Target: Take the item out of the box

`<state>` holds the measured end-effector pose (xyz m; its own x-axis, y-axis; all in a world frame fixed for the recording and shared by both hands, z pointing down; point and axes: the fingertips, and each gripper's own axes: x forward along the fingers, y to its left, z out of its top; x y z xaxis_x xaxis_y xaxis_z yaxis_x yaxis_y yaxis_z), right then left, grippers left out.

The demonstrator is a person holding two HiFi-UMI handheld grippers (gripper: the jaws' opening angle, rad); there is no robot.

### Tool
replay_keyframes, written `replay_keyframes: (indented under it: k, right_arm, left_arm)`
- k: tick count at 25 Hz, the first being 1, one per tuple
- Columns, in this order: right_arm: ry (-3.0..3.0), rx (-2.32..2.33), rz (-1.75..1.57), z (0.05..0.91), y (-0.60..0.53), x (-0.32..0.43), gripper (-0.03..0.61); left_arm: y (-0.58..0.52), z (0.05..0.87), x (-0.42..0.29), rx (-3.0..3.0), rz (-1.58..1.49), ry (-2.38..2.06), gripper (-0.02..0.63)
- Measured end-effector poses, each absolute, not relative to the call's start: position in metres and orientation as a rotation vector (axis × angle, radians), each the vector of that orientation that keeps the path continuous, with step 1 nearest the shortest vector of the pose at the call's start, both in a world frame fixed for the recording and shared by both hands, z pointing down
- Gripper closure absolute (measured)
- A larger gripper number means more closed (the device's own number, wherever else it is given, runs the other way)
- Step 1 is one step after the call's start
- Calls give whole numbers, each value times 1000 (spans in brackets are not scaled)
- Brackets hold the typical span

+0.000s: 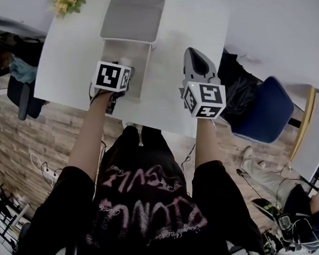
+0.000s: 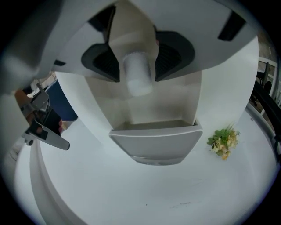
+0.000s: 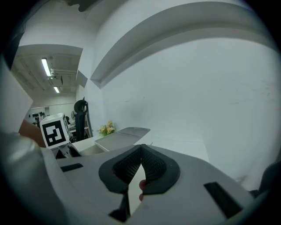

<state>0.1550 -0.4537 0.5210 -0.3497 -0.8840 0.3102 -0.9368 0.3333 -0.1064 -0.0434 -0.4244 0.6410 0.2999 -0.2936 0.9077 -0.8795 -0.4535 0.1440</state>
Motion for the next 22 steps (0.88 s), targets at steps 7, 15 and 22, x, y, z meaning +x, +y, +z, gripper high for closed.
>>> replay_keyframes:
  k: [7, 15, 22]
  right_arm:
    - [-2407, 1636, 412, 528, -458, 154, 569]
    - [-2387, 1663, 413, 527, -460, 160, 569]
    - [-2394, 1683, 426, 521, -457, 162, 569]
  left_arm:
    - [-424, 653, -45, 1875, 1184, -1032, 364]
    - [-426, 656, -51, 1865, 1221, -1061, 422]
    - [-427, 648, -50, 1904, 1186, -1082, 426]
